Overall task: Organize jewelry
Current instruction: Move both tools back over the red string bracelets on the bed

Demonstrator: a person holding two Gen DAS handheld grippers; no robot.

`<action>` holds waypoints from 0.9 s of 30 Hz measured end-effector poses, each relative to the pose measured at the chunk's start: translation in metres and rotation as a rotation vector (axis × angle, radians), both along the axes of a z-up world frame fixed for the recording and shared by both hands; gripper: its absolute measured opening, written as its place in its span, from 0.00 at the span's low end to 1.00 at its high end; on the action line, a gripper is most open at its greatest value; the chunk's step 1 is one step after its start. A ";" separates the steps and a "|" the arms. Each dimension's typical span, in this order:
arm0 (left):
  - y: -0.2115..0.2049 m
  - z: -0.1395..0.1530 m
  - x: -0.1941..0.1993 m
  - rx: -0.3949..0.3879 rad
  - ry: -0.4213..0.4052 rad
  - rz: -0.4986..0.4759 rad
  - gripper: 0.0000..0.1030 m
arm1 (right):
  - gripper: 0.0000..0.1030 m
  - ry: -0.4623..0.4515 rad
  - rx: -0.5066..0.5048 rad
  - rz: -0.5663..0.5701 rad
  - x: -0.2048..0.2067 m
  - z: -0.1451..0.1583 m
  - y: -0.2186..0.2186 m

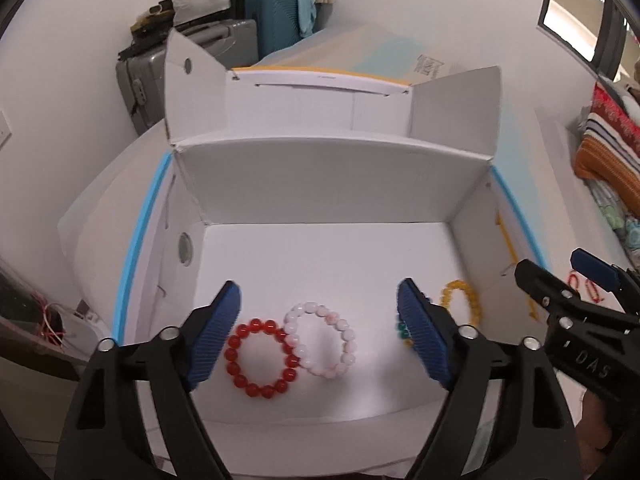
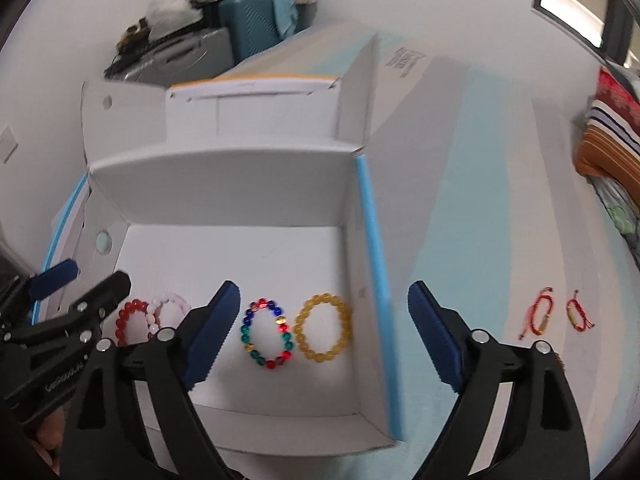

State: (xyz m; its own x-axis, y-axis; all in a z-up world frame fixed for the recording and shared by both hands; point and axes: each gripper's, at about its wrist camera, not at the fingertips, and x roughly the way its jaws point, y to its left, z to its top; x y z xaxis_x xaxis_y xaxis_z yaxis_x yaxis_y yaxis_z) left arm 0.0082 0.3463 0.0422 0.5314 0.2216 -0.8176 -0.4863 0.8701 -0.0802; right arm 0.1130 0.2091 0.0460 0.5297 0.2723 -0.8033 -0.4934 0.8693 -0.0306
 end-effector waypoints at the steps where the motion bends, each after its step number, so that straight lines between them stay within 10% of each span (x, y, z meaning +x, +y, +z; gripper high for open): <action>1: -0.004 0.003 0.001 0.006 -0.007 -0.004 0.87 | 0.84 -0.005 0.004 -0.012 0.004 0.003 -0.005; 27: -0.195 0.032 0.070 0.030 -0.063 -0.296 0.94 | 0.93 -0.064 0.028 -0.318 0.055 0.037 -0.239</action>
State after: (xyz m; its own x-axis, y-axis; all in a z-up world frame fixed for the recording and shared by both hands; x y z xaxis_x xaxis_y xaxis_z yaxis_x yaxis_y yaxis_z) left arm 0.0784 0.1514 0.0742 0.6262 0.0732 -0.7762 -0.2061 0.9757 -0.0743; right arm 0.1679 -0.0302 0.0828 0.6406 0.1068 -0.7604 -0.1948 0.9805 -0.0263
